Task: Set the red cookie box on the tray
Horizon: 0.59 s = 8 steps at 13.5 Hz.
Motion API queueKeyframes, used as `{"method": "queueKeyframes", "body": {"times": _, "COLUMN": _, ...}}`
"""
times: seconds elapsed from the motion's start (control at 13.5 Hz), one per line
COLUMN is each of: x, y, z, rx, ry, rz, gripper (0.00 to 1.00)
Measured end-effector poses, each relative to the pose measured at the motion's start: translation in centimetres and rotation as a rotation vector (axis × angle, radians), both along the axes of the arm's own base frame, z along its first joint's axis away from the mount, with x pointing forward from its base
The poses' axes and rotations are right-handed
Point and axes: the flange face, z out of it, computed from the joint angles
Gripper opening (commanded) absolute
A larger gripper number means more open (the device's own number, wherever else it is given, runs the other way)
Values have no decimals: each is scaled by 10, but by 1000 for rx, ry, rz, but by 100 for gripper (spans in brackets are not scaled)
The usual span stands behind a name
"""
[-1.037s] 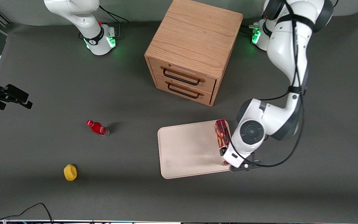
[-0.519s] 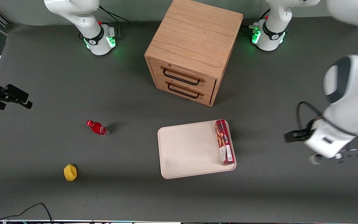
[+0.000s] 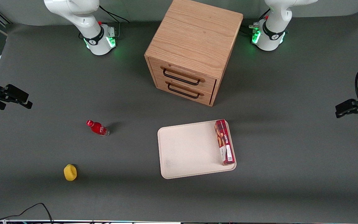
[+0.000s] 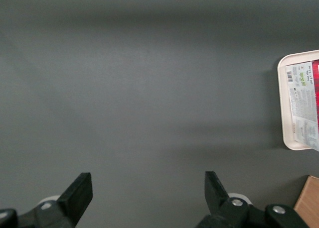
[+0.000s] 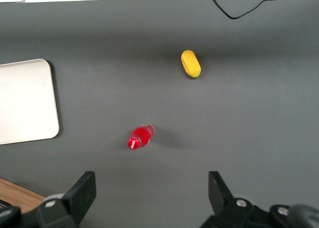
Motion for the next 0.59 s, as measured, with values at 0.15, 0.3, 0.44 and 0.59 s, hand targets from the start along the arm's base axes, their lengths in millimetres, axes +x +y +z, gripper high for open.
{"method": "queueKeyframes", "body": {"times": 0.15, "x": -17, "y": -5, "z": -14, "rx": -30, "ry": -10, "rz": -2, "gripper": 100}}
{"method": "queueKeyframes", "body": {"times": 0.3, "x": -28, "y": -9, "z": -22, "rx": -57, "ry": 0, "rz": 0, "gripper": 100}}
{"method": "queueKeyframes", "body": {"times": 0.44, "x": -31, "y": -11, "z": -23, "rx": -74, "ry": 3, "rz": 1, "gripper": 100}}
{"method": "queueKeyframes", "body": {"times": 0.59, "x": -31, "y": -13, "z": -22, "rx": -77, "ry": 0, "rz": -6, "gripper": 100}}
